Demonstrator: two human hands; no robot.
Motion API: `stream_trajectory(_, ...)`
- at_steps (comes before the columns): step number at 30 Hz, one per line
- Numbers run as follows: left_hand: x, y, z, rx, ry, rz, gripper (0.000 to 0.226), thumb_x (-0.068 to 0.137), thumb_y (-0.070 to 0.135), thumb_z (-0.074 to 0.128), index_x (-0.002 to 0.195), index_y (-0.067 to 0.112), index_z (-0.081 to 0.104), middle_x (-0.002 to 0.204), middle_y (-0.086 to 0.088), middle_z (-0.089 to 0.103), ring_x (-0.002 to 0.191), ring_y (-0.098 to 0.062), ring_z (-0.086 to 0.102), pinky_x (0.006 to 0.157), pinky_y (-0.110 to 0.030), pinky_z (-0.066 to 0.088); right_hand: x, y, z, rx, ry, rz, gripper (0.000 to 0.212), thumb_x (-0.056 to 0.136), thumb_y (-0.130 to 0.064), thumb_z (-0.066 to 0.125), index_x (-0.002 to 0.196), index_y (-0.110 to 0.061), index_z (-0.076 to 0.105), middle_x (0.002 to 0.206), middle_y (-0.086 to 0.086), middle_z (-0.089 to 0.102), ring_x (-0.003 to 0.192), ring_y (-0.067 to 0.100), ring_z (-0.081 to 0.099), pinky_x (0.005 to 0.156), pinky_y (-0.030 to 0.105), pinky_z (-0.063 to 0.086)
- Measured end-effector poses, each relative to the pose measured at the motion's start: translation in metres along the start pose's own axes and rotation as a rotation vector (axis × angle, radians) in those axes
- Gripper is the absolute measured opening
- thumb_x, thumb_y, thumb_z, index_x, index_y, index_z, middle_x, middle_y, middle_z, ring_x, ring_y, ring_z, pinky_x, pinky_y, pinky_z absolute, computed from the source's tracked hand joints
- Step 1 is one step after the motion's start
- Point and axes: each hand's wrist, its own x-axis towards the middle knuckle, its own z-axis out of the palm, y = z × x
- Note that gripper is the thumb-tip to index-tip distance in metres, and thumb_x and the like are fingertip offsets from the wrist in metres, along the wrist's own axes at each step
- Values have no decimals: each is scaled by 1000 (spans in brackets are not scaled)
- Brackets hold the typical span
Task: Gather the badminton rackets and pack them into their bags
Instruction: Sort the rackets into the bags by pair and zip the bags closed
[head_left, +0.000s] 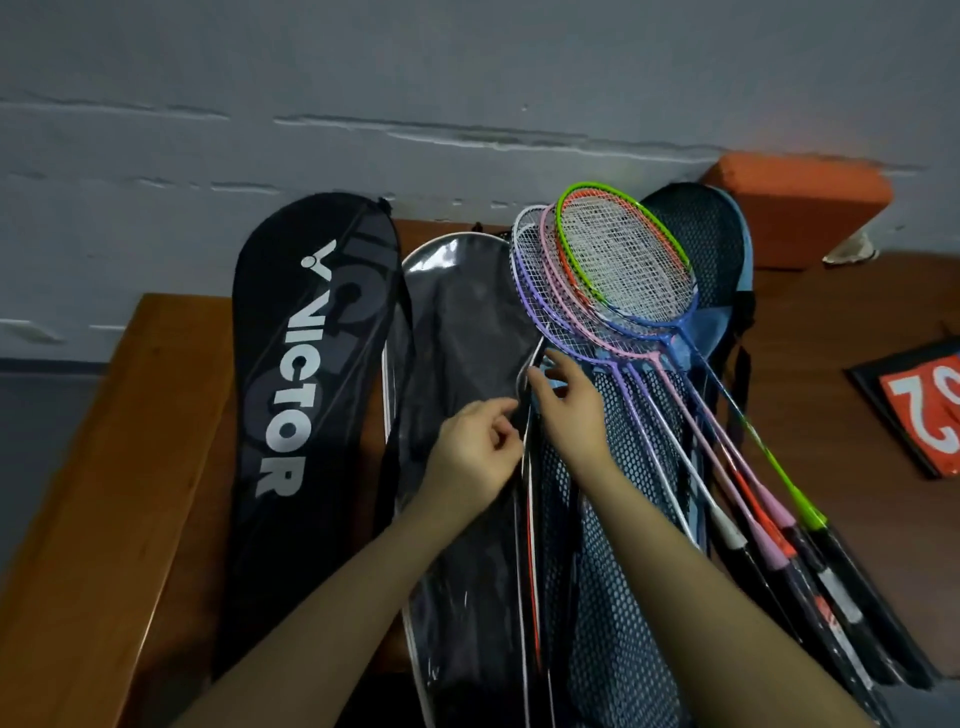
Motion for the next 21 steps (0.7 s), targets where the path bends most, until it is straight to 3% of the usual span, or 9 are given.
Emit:
stream_trajectory(4, -5, -20, 6, 185, 69, 72, 39, 81, 31, 52, 111, 8, 63, 95, -6, 62, 86, -19, 59, 82, -34, 48, 21, -6, 4, -39, -109, 24, 51, 83, -37, 66, 127, -14, 54, 116, 6, 65, 102, 22, 62, 93, 37, 48)
stream_trajectory(6, 2, -37, -1, 404, 69, -35, 46, 86, 39, 45, 119, 10, 57, 115, -11, 57, 105, -28, 54, 92, -40, 44, 28, -5, 6, -17, -117, 26, 45, 83, -25, 68, 124, -9, 56, 115, 8, 65, 103, 23, 61, 91, 31, 47)
stream_trajectory(9, 10, -65, -16, 608, -11, -244, 53, 91, 42, 45, 135, 13, 39, 138, -13, 39, 124, -32, 37, 101, -44, 32, 28, -3, 13, -30, -96, 14, 46, 83, -22, 68, 124, -5, 55, 118, 8, 62, 109, 22, 57, 93, 28, 43)
stream_trajectory(11, 12, -78, -20, 655, -37, -291, 58, 91, 45, 45, 138, 12, 33, 142, -16, 33, 125, -36, 34, 103, -47, 29, 24, -2, 21, -51, -90, 0, 51, 83, -24, 68, 128, -5, 52, 124, 10, 59, 113, 24, 55, 99, 36, 43)
stream_trajectory(14, 16, -83, -23, 655, -13, -293, 58, 91, 44, 44, 137, 9, 35, 141, -18, 35, 123, -38, 35, 101, -49, 30, 19, -4, 30, -54, -89, -73, 45, 82, -14, 66, 124, -5, 55, 117, 13, 62, 103, 29, 59, 93, 43, 46)
stream_trajectory(18, 17, -84, -28, 648, -40, -255, 57, 94, 45, 36, 140, 12, 30, 146, -13, 31, 130, -33, 30, 105, -47, 25, 9, -17, 34, -40, -78, -213, 43, 83, 2, 59, 126, -2, 55, 115, 17, 64, 106, 28, 57, 90, 22, 38)
stream_trajectory(21, 15, -91, -32, 643, -105, -233, 55, 96, 45, 29, 143, 15, 26, 149, -9, 27, 133, -32, 26, 106, -46, 23, 3, -32, 41, -47, -82, -324, 44, 84, 4, 57, 127, 0, 53, 111, 17, 64, 104, 27, 59, 88, 16, 37)
